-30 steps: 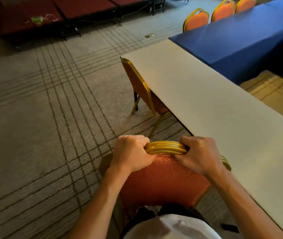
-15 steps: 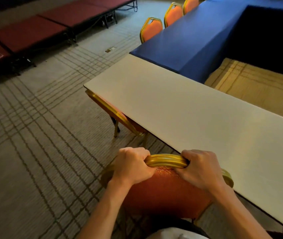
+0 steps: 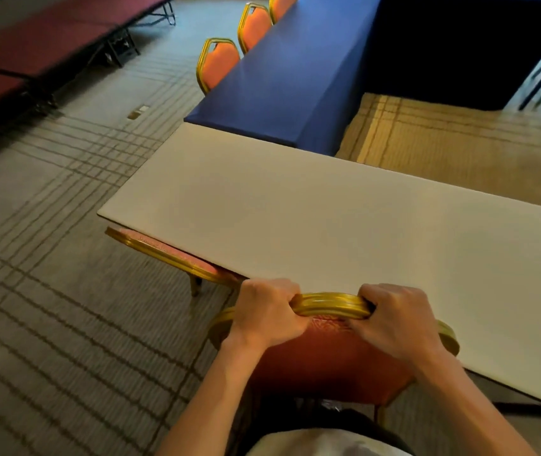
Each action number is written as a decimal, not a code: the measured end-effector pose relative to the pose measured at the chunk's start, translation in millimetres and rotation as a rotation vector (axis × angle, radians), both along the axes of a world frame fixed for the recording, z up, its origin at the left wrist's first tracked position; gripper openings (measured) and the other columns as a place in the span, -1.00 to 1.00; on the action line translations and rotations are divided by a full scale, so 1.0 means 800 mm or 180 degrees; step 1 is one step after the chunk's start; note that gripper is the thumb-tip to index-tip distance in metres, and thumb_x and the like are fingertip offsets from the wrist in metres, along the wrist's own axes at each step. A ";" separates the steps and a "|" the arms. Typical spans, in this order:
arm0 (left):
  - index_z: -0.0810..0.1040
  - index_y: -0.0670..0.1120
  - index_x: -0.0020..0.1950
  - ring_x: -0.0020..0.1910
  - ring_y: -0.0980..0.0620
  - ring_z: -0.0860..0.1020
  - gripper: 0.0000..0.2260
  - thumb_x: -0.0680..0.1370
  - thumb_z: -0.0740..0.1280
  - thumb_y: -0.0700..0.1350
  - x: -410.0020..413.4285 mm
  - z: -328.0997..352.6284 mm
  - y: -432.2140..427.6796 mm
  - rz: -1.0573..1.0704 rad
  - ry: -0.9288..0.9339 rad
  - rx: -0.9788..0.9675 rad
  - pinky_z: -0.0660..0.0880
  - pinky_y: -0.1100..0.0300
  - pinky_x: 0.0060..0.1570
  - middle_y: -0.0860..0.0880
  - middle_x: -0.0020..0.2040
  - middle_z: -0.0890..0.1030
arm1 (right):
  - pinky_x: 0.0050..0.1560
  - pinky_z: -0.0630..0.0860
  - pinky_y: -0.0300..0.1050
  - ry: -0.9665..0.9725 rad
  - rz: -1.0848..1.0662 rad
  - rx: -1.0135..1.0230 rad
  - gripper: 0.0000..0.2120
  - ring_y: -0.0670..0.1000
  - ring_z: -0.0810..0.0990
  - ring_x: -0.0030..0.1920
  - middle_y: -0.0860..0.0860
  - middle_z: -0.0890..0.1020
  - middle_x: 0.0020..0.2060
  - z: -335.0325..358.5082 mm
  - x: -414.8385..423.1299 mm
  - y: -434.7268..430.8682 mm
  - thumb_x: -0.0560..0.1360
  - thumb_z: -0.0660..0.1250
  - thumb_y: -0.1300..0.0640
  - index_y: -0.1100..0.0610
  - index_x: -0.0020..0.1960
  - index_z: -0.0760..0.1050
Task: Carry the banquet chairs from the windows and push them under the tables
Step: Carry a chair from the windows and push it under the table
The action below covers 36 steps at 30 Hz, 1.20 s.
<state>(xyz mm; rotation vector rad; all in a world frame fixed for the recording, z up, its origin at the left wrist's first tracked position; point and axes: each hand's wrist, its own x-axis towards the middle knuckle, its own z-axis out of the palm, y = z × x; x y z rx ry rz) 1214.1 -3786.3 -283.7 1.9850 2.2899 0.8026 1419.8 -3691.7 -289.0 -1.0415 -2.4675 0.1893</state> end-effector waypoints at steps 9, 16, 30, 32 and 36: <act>0.51 -0.03 -0.42 -0.46 0.02 0.54 -0.73 0.25 0.53 0.08 -0.063 -0.030 0.053 -0.0762 -0.0149 -0.0155 0.41 0.21 -0.44 0.05 -0.44 0.56 | -0.45 0.27 -0.20 -0.0114 -0.0676 0.0070 -0.64 0.08 0.49 -0.55 -0.06 0.46 -0.56 -0.021 -0.043 -0.008 0.22 0.57 -0.05 0.07 -0.45 0.40; 0.52 -0.04 -0.43 -0.47 -0.01 0.54 -0.70 0.32 0.39 0.16 -0.073 -0.027 0.096 -0.1043 -0.0030 -0.0155 0.41 0.18 -0.44 0.04 -0.45 0.55 | -0.47 0.28 -0.19 0.0080 -0.1037 0.0054 -0.66 0.08 0.47 -0.56 -0.04 0.44 -0.57 -0.019 -0.051 0.007 0.31 0.32 -0.14 0.06 -0.47 0.35; 0.52 -0.02 -0.44 -0.49 0.05 0.51 -0.72 0.28 0.45 0.15 -0.089 -0.034 0.160 -0.1315 0.0007 -0.0217 0.38 0.25 -0.44 0.07 -0.47 0.53 | -0.47 0.28 -0.17 0.0052 -0.1249 0.0052 -0.61 0.06 0.45 -0.55 -0.04 0.44 -0.57 -0.033 -0.063 0.048 0.34 0.43 -0.12 0.05 -0.46 0.35; 0.51 -0.01 -0.44 -0.50 0.07 0.49 -0.73 0.28 0.45 0.14 -0.093 -0.034 0.165 -0.1331 0.0031 -0.0223 0.32 0.27 -0.43 0.08 -0.47 0.53 | -0.46 0.26 -0.19 0.0063 -0.1230 0.0079 -0.61 0.04 0.44 -0.55 -0.05 0.43 -0.56 -0.035 -0.066 0.052 0.34 0.45 -0.11 0.05 -0.46 0.36; 0.50 -0.01 -0.44 -0.51 0.09 0.47 -0.74 0.30 0.38 0.15 -0.101 -0.039 0.173 -0.1315 -0.0022 -0.0260 0.26 0.29 -0.41 0.09 -0.47 0.53 | -0.48 0.30 -0.18 0.0014 -0.1200 0.0084 -0.65 0.02 0.44 -0.55 -0.07 0.46 -0.55 -0.044 -0.073 0.065 0.33 0.46 -0.08 0.06 -0.45 0.40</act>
